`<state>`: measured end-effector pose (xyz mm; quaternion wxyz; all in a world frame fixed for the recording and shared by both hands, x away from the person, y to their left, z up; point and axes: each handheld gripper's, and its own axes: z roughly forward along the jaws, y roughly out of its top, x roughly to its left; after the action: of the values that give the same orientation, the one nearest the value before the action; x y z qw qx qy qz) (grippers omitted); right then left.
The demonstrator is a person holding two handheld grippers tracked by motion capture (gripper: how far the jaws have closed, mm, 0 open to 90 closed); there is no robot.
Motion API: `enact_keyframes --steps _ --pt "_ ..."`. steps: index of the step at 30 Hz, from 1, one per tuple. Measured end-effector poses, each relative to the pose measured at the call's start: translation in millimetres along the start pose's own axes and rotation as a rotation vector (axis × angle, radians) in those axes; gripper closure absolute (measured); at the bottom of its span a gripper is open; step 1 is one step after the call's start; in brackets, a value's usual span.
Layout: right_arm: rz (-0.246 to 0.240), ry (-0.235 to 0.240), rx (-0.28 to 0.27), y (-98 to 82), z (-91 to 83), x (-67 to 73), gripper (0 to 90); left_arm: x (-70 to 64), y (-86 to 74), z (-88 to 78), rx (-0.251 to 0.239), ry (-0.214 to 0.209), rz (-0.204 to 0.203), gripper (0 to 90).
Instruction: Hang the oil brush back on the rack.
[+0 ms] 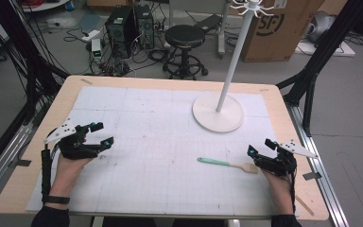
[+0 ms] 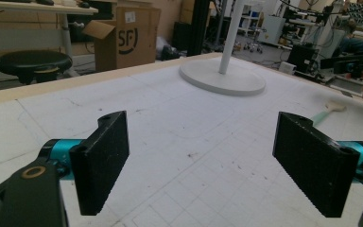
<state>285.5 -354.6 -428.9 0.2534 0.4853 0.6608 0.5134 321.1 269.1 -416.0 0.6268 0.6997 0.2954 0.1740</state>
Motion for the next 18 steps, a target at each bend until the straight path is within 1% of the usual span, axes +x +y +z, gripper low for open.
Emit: enact_keyframes --steps 1,5,8,9,12,14,18 --pt "0.005 0.001 0.003 0.3 -0.2 0.2 16.9 -0.6 0.1 -0.3 0.008 -0.003 0.003 20.0" --pt "-0.011 0.004 -0.002 1.7 -0.2 -0.6 16.9 0.0 -0.7 -1.4 0.010 0.006 0.006 19.9" --pt "-0.018 0.016 -0.004 2.6 -0.2 -1.0 16.9 1.4 -2.0 -3.5 0.008 0.018 -0.005 20.1" --pt "-0.022 0.020 -0.005 3.2 -0.6 -1.2 16.9 2.4 -2.3 -4.5 0.009 0.021 -0.003 20.1" --pt "-0.033 0.046 -0.005 5.6 -2.5 -1.0 16.9 3.1 -2.6 -6.4 0.006 0.024 -0.009 20.2" --pt "-0.049 0.061 -0.002 7.0 -3.2 0.2 16.9 2.7 -2.3 -6.9 0.005 0.024 -0.012 20.2" --pt "-0.086 0.111 0.008 9.2 -1.7 3.5 16.8 2.8 -1.9 -7.7 0.003 0.025 -0.009 20.2"
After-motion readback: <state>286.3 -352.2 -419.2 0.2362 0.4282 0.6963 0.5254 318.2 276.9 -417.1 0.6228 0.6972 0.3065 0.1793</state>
